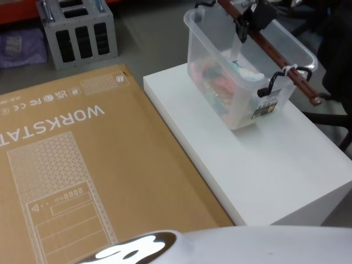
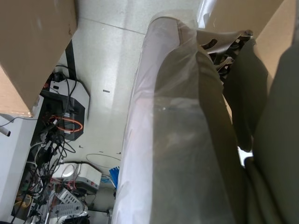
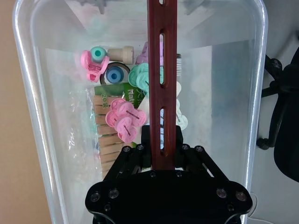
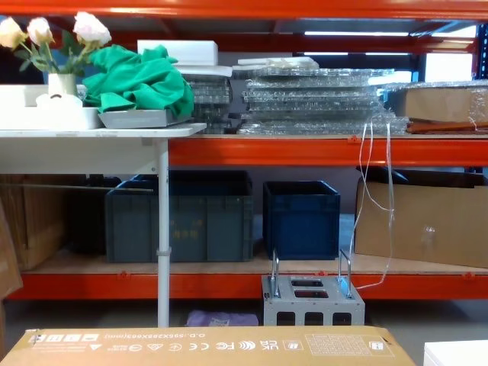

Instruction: Use one hand to grasp the basket and place it at the designated location.

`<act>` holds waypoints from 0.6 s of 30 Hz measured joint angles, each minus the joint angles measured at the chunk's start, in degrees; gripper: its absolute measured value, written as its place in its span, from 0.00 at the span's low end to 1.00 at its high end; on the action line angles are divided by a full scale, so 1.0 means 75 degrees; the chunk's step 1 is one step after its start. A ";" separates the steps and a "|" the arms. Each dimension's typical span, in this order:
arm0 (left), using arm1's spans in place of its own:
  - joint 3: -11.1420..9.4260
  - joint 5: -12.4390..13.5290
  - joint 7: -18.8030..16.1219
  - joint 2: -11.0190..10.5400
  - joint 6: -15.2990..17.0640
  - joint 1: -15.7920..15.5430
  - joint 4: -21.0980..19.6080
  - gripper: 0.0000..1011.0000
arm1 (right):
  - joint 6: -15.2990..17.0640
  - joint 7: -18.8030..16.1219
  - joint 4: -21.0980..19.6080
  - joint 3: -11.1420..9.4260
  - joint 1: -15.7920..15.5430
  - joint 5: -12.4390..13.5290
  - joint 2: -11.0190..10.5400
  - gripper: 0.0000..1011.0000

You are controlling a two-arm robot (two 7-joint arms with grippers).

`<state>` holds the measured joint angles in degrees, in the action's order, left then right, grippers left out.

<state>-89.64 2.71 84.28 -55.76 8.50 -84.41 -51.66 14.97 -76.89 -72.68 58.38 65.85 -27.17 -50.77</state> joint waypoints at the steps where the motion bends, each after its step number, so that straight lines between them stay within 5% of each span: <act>1: 0.0000 0.0000 0.0000 0.0001 0.0000 0.0000 0.0000 0.00 | -0.0001 0.0007 0.0009 -0.0007 -0.0032 -0.0018 0.0007 0.24; 18: 0.0000 0.0000 0.0000 0.0000 0.0000 0.0001 0.0000 0.00 | -0.0181 0.0027 -0.0055 -0.0110 -0.0340 -0.0223 0.0083 0.24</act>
<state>-89.64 2.71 84.28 -55.76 8.50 -84.40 -51.65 13.61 -76.69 -73.10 57.56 63.30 -28.84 -50.15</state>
